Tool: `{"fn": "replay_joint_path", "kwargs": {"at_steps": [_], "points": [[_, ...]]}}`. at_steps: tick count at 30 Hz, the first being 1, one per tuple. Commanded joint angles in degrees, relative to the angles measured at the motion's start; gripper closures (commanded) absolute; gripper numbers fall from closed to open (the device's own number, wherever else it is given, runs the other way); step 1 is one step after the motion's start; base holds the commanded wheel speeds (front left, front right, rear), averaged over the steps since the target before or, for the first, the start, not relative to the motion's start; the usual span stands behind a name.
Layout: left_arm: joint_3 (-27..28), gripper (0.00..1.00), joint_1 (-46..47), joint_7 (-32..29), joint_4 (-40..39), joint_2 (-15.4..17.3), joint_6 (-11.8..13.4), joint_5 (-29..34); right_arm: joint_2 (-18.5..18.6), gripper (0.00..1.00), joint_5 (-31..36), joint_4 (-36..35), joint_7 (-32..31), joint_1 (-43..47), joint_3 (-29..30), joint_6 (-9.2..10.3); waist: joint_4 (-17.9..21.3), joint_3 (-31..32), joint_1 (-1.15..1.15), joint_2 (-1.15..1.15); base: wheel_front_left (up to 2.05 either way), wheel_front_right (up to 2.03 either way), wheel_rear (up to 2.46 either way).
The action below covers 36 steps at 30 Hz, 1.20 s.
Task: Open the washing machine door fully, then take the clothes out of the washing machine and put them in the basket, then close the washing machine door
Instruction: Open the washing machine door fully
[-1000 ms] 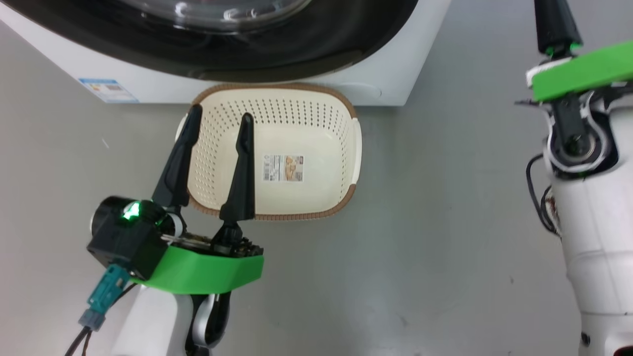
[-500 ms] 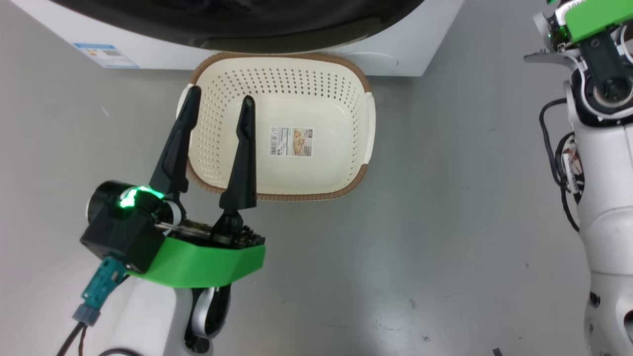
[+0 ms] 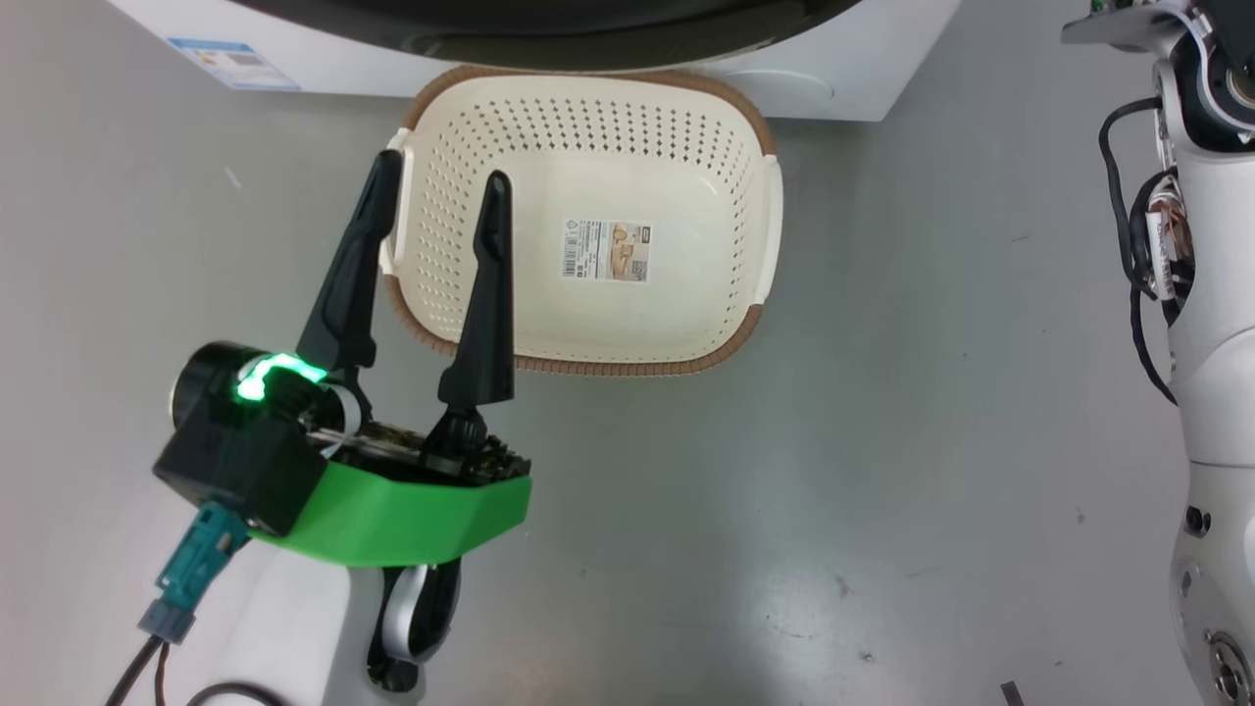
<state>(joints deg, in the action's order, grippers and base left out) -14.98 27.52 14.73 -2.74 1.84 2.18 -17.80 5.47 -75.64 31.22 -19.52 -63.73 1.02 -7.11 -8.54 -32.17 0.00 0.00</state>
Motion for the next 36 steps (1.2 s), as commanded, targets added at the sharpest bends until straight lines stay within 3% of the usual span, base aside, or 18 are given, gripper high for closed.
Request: {"fn": "replay_joint_path", "kwargs": {"at_steps": [1, 14, 36], "points": [[1.3, 0.0, 0.6, 0.3, -1.8, 1.0, 0.5, -0.3, -1.1, 1.0, -0.1, -1.2, -0.5, -1.4, -0.6, -0.37, -0.4, -0.4, 0.0, 0.0, 0.0, 0.0, 0.0], [1.0, 0.0, 0.9, 0.3, -1.6, 1.0, 0.6, -1.1, -1.6, 1.0, -0.4, 2.0, -5.4, -4.8, -1.2, -0.37, -1.9, -1.3, 0.0, 0.0, 0.0, 0.0, 0.0], [0.9, 0.0, 0.3, 0.3, -0.2, 1.0, 0.3, -1.5, -2.1, 1.0, -2.6, 1.6, -14.0, -1.1, -1.3, -0.37, -0.9, 1.1, 0.0, 0.0, 0.0, 0.0, 0.0]]}}
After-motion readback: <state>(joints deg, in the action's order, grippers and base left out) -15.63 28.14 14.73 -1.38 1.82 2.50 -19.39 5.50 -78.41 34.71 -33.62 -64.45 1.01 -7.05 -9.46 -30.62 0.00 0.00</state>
